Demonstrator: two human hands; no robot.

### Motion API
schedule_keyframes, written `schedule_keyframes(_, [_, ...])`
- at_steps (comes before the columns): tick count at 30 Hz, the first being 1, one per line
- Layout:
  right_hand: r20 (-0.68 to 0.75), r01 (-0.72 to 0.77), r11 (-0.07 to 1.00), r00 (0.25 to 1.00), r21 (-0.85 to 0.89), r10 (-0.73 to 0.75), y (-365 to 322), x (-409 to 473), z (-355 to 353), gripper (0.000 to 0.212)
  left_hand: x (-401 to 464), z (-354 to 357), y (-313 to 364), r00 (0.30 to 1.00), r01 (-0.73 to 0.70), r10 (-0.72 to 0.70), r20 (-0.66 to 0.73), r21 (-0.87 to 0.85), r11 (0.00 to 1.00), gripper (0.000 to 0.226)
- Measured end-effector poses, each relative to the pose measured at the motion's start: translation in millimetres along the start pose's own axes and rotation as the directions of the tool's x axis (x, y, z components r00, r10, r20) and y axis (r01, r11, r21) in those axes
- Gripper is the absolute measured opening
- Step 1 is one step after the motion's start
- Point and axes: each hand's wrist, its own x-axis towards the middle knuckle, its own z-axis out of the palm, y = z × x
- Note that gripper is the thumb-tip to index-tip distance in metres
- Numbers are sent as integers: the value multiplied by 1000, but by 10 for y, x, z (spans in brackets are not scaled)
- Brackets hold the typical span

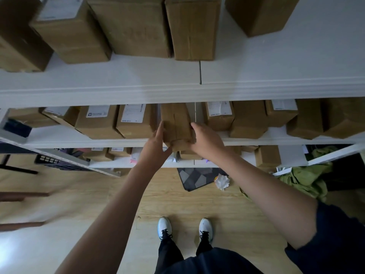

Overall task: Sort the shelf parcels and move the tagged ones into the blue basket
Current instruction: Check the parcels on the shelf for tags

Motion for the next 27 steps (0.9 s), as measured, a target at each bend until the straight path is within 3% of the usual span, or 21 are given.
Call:
schedule_keyframes(5, [-73, 91, 996, 993, 9, -90, -189, 38, 70, 74, -42, -83, -173, 998, 52, -52, 17, 8, 999, 97])
schedule_keyframes(8, [-96, 39, 999, 995, 26, -36, -128, 1, 151, 74, -15, -92, -250, 999, 43, -44, 28, 28, 999, 98])
schedule_keyframes(14, [74, -208, 971, 977, 116, 201, 175, -10, 284, 60, 35, 8, -262, 996, 66, -71, 50, 86, 994, 92])
schedule_keyframes(18, [119, -233, 963, 969, 135, 218, 223, 63, 321, 35, 30, 110, -280, 985, 24, -32, 172, 44, 999, 75])
schedule_keyframes(22, [63, -217, 973, 975, 75, 213, 279, 26, 346, 36, 49, 129, -272, 981, -6, 1, 195, 26, 1000, 68])
schedule_keyframes(27, [173, -282, 954, 949, 103, 262, 435, -87, 473, 26, 60, -17, -245, 989, 22, -40, 144, 127, 992, 85])
